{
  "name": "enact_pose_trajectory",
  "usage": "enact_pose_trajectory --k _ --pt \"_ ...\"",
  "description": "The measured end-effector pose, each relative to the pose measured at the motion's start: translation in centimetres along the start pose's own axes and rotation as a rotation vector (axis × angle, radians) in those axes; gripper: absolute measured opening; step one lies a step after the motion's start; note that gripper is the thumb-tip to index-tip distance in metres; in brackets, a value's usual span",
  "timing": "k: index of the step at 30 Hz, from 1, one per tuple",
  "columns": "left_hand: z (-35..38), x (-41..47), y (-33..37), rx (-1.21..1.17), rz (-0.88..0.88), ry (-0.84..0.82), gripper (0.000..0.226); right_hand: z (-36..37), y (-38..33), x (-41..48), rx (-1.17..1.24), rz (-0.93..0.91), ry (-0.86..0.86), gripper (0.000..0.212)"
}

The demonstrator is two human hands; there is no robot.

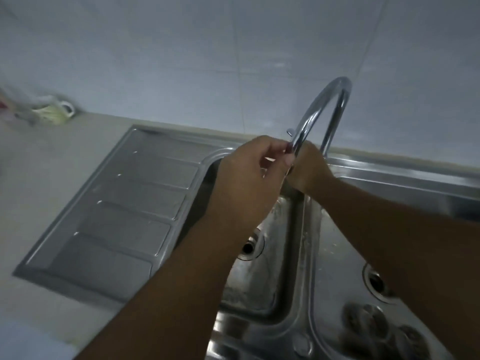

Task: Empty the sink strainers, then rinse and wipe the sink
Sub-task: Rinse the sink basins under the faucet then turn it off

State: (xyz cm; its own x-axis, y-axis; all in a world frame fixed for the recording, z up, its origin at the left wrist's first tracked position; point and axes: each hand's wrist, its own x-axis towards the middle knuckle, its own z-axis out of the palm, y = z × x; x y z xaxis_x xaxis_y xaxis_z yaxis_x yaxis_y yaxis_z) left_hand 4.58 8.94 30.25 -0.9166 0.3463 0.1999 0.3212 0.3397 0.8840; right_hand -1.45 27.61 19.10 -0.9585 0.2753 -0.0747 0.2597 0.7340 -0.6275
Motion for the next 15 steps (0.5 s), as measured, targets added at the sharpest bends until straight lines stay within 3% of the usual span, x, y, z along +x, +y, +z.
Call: enact_pose_trajectory --k 4,6,9,15 --pt "0.2 -0.5 -0.3 0.077 -0.022 0.038 0.015 -0.1 0.4 2.7 0.028 0.052 -0.135 0.032" --pt "0.3 -0.3 -0.2 0.101 -0.025 0.054 0.013 0.6 0.7 2.9 0.142 0.069 -0.08 0.041" --pt "0.5 -0.2 -0.2 0.152 -0.034 0.07 0.01 1.1 1.4 2.5 0.234 0.113 0.023 0.071" --pt "1.1 -0.9 -0.4 0.152 -0.041 0.111 0.01 0.9 1.7 1.2 0.324 0.117 0.104 0.081"
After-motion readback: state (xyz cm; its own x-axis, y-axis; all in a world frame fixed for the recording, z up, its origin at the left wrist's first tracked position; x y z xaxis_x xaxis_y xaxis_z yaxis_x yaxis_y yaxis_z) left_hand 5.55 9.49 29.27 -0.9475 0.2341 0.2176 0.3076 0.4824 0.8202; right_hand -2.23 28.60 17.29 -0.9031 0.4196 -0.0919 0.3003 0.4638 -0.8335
